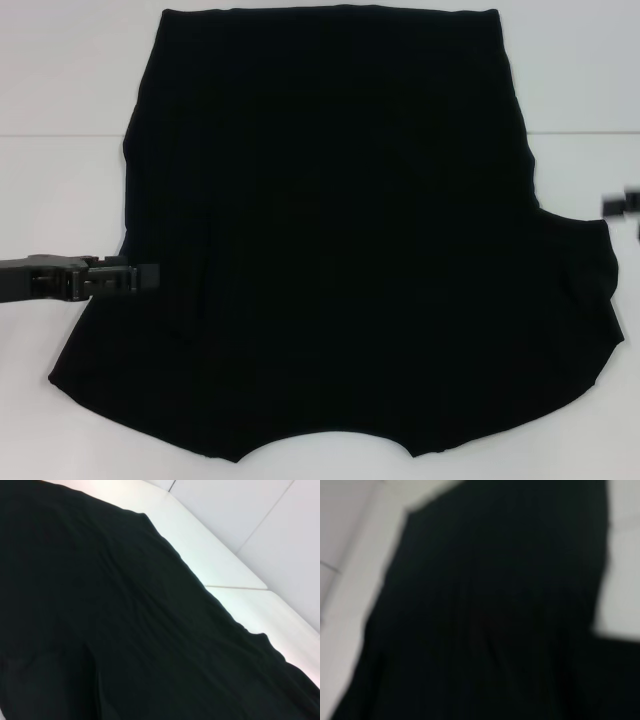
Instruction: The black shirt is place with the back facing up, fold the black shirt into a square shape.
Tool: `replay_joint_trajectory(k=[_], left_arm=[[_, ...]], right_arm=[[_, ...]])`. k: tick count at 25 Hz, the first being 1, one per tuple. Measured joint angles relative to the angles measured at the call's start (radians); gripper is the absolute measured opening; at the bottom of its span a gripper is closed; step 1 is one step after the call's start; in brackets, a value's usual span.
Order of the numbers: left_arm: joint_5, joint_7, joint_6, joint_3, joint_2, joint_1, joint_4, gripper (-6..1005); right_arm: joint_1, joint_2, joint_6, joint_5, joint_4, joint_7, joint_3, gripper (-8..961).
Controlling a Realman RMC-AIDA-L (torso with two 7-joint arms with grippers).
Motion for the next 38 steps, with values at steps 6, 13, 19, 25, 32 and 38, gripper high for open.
replay_joint_trajectory(k=[6, 13, 19, 25, 32, 38], left_arm=[[-0.001, 0.0, -0.026, 0.005, -0.003, -0.011, -0.005, 736], [-0.001, 0.0, -0.048, 0.002, -0.003, -0.015, -0.023, 735], [-0.002, 0.0, -0.053, 0.0, -0.003, -0.021, -0.037, 734], [-0.002, -0.005, -0.052, 0.0, -0.003, -0.022, -0.039, 733], [-0.002, -0.006, -0.054, 0.0, -0.003, -0.021, -0.039, 731], [-0.002, -0.006, -0.054, 0.0, -0.003, -0.02, -0.039, 731]], right_arm=[[-0.029, -0.007, -0.069, -0.089, -0.019, 0.021, 0.007, 826], [-0.05, 0.005, -0.054, -0.133, -0.011, 0.023, 0.003, 591], [-0.043, 0.04, 0.008, -0.198, -0.01, 0.023, -0.002, 490], [-0.037, 0.059, 0.06, -0.204, 0.01, 0.023, -0.005, 489], [-0.016, 0.065, 0.123, -0.205, 0.065, 0.023, -0.005, 482], [0.003, 0.069, 0.162, -0.205, 0.082, 0.042, -0.019, 457]])
